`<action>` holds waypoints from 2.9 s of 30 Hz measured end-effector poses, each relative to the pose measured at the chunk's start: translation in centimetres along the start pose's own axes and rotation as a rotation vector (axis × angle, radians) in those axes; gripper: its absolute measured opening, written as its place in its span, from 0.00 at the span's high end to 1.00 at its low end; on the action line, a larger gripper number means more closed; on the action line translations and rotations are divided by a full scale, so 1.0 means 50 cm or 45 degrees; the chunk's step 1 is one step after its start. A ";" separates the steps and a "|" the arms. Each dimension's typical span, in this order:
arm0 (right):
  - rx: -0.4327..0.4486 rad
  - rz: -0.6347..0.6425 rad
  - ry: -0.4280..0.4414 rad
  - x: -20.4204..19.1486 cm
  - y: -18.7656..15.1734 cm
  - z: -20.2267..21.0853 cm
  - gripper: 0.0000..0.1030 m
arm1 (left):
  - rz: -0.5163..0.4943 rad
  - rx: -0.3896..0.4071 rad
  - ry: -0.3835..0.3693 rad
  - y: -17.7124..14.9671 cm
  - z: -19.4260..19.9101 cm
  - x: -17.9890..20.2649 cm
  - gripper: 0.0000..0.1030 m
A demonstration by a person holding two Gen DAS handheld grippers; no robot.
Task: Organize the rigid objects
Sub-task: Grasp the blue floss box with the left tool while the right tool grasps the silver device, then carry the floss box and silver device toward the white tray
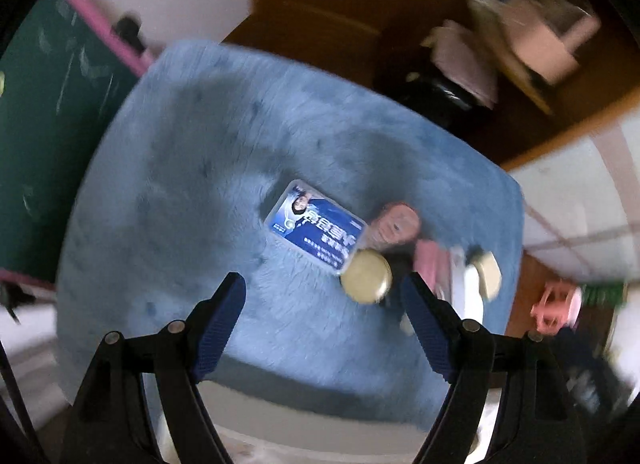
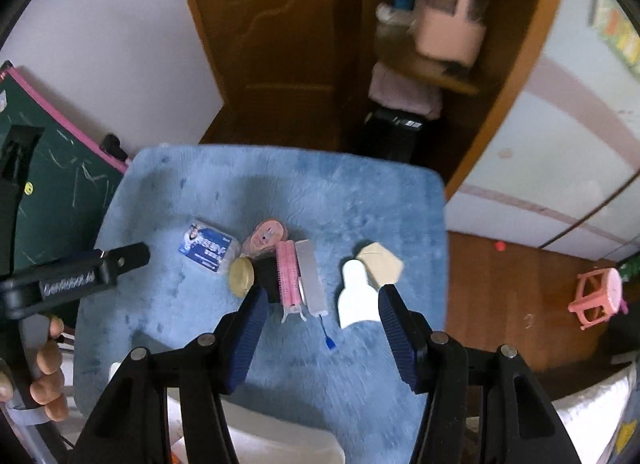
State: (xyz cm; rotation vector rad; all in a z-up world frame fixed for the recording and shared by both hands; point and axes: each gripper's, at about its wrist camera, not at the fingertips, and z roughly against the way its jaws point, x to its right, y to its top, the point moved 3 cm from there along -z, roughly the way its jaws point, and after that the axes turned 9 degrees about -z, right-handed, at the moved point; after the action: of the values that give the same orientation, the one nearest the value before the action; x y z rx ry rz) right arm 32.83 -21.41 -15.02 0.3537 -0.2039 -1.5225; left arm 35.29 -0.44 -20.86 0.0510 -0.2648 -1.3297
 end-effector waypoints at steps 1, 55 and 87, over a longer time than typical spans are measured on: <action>-0.029 0.003 0.011 0.000 0.003 -0.030 0.43 | 0.060 -0.011 -0.006 0.008 -0.022 -0.006 0.20; -0.260 -0.120 0.179 0.010 0.001 -0.222 0.76 | 0.385 -0.080 -0.132 -0.035 -0.066 -0.074 0.31; 0.137 -0.151 0.193 -0.107 -0.321 0.308 0.76 | -0.591 0.287 -0.231 -0.300 0.366 -0.045 0.31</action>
State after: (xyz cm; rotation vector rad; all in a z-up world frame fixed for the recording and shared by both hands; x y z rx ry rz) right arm 12.20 -17.79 -5.79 0.5731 -0.1471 -1.5970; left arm 16.52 0.17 -6.30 0.1917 -0.5824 -1.7630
